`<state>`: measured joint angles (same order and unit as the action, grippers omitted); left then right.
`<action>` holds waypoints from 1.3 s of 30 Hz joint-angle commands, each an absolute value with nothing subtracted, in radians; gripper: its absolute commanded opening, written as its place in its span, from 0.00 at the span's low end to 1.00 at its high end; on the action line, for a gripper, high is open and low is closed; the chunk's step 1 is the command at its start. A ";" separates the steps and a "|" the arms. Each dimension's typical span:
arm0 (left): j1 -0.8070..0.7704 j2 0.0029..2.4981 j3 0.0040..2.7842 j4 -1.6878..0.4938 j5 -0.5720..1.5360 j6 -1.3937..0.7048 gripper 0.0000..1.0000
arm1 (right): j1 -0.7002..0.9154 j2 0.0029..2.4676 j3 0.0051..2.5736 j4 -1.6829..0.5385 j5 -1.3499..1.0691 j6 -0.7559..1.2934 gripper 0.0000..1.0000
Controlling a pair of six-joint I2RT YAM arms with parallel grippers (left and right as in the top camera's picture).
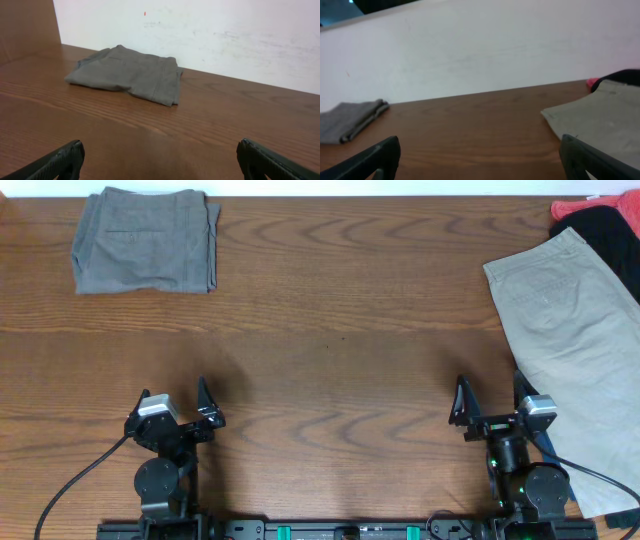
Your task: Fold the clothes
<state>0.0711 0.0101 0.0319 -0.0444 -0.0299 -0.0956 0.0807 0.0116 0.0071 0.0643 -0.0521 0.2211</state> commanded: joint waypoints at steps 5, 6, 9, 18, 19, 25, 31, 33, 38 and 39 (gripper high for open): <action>0.071 0.004 0.004 -0.069 -0.041 -0.079 0.98 | 0.088 0.005 0.006 -0.053 -0.041 0.001 0.99; 0.071 0.004 0.004 -0.069 -0.041 -0.079 0.98 | 0.088 0.005 0.006 -0.077 -0.034 -0.001 0.99; 0.071 0.004 0.004 -0.069 -0.041 -0.079 0.98 | 0.088 0.005 0.006 -0.073 -0.034 -0.001 0.99; 0.071 0.004 0.004 -0.069 -0.041 -0.079 0.98 | 0.086 0.005 0.006 -0.072 -0.034 -0.001 0.99; 0.071 0.004 0.004 -0.069 -0.041 -0.079 0.98 | 0.086 0.005 0.006 -0.072 -0.034 -0.001 0.99; 0.071 0.004 0.004 -0.069 -0.041 -0.079 0.98 | 0.086 0.005 0.006 -0.072 -0.034 -0.001 0.99; 0.071 0.004 0.004 -0.069 -0.041 -0.079 0.98 | 0.086 0.005 0.006 -0.072 -0.034 -0.001 0.99; 0.071 0.004 0.004 -0.069 -0.041 -0.079 0.98 | 0.086 0.005 0.006 -0.072 -0.034 -0.001 0.99; 0.071 0.004 0.004 -0.069 -0.041 -0.079 0.98 | 0.086 0.005 0.006 -0.072 -0.034 -0.001 0.99; 0.071 0.004 0.004 -0.069 -0.041 -0.079 0.98 | 0.086 0.005 0.006 -0.072 -0.034 -0.001 0.99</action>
